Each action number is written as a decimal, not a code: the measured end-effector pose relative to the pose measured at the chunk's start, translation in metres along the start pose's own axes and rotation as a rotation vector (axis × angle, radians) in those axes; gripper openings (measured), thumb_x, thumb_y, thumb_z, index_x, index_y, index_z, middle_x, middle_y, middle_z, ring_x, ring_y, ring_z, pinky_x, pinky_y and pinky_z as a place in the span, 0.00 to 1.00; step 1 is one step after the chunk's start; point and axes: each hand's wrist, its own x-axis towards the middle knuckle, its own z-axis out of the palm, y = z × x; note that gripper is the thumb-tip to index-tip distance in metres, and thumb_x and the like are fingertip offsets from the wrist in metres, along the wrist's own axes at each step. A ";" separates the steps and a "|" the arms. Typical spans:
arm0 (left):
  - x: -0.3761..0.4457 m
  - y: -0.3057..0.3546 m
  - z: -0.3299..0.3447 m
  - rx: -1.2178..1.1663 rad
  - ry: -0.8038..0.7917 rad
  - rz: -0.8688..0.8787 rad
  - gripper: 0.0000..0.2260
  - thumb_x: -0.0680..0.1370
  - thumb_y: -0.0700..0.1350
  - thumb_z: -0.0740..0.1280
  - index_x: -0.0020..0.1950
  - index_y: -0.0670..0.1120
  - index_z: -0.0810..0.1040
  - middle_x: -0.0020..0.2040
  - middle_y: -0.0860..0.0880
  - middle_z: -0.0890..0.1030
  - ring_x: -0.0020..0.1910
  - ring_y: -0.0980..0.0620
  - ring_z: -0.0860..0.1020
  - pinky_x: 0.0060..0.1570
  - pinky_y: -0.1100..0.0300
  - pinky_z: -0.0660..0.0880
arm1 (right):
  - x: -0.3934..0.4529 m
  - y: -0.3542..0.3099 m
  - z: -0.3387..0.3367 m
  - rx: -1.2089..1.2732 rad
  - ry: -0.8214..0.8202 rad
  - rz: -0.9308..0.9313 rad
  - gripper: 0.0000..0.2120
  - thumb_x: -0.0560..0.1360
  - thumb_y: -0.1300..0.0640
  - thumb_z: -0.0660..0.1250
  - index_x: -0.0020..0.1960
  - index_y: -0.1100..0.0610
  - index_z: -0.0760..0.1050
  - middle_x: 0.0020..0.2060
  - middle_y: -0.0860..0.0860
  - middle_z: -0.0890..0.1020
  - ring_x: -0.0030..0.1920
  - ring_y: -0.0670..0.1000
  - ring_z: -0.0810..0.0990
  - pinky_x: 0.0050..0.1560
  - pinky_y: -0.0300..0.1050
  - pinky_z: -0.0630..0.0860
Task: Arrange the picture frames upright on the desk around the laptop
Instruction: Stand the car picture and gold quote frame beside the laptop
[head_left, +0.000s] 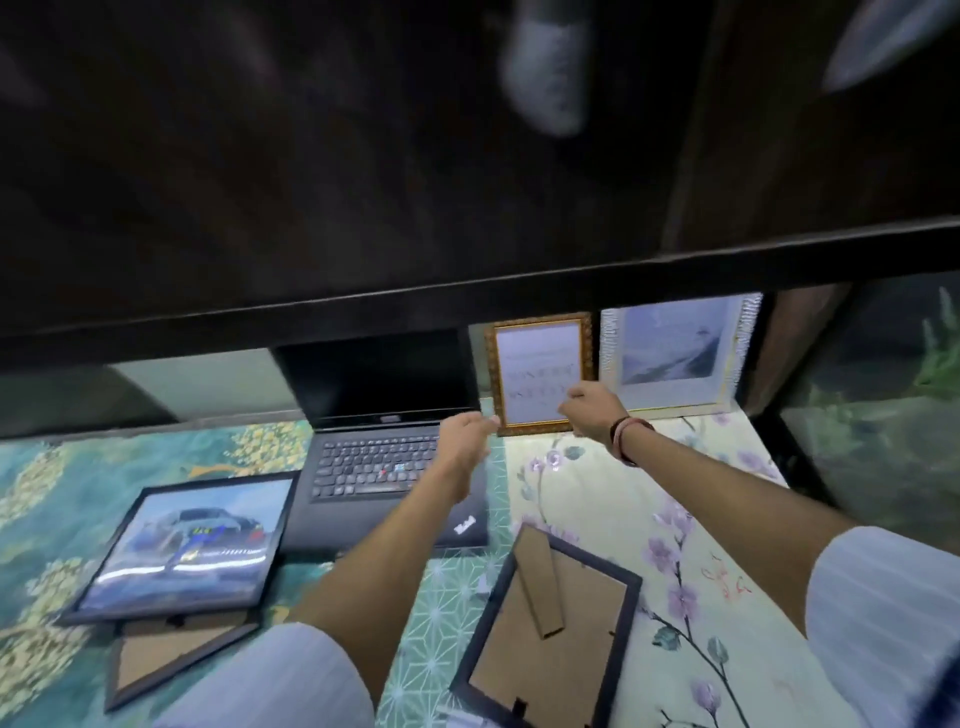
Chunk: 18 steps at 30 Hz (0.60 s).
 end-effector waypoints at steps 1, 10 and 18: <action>-0.007 -0.008 -0.017 -0.038 0.017 -0.014 0.04 0.77 0.42 0.71 0.44 0.46 0.78 0.44 0.45 0.78 0.45 0.47 0.77 0.48 0.54 0.76 | -0.004 -0.006 0.016 -0.009 -0.032 0.004 0.05 0.65 0.58 0.63 0.35 0.59 0.68 0.33 0.60 0.66 0.37 0.54 0.68 0.39 0.52 0.75; -0.024 -0.067 -0.269 -0.152 0.309 -0.101 0.06 0.66 0.42 0.71 0.31 0.47 0.76 0.28 0.50 0.72 0.31 0.50 0.68 0.30 0.64 0.69 | -0.080 -0.131 0.225 0.070 -0.390 0.050 0.04 0.73 0.62 0.63 0.41 0.58 0.75 0.34 0.58 0.73 0.33 0.54 0.75 0.33 0.45 0.74; 0.008 -0.140 -0.508 0.421 0.635 -0.172 0.14 0.72 0.41 0.65 0.53 0.35 0.82 0.52 0.33 0.83 0.54 0.34 0.82 0.54 0.48 0.79 | -0.120 -0.163 0.435 0.025 -0.520 0.408 0.03 0.78 0.61 0.63 0.47 0.60 0.72 0.33 0.57 0.73 0.26 0.52 0.71 0.29 0.44 0.74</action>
